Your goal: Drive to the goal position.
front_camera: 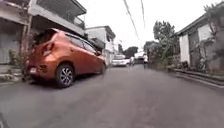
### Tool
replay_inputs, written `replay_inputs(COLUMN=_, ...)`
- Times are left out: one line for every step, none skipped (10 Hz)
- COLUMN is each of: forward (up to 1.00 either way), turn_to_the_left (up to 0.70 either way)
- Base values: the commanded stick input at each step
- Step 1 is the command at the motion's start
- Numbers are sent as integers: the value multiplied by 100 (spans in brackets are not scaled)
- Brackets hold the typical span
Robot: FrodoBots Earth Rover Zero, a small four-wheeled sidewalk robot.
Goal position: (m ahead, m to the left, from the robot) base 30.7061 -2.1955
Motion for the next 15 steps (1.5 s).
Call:
replay_inputs(forward=85, turn_to_the_left=-24)
replay_inputs(forward=85, turn_to_the_left=-24)
replay_inputs(forward=85, turn_to_the_left=-24)
replay_inputs(forward=85, turn_to_the_left=-24)
replay_inputs(forward=85, turn_to_the_left=-24)
replay_inputs(forward=85, turn_to_the_left=-24)
replay_inputs(forward=85, turn_to_the_left=-24)
replay_inputs(forward=85, turn_to_the_left=-24)
replay_inputs(forward=85, turn_to_the_left=-24)
replay_inputs(forward=85, turn_to_the_left=-24)
replay_inputs(forward=85, turn_to_the_left=-16)
replay_inputs(forward=85, turn_to_the_left=10)
replay_inputs(forward=85, turn_to_the_left=10)
replay_inputs(forward=85, turn_to_the_left=10)
replay_inputs(forward=85, turn_to_the_left=10)
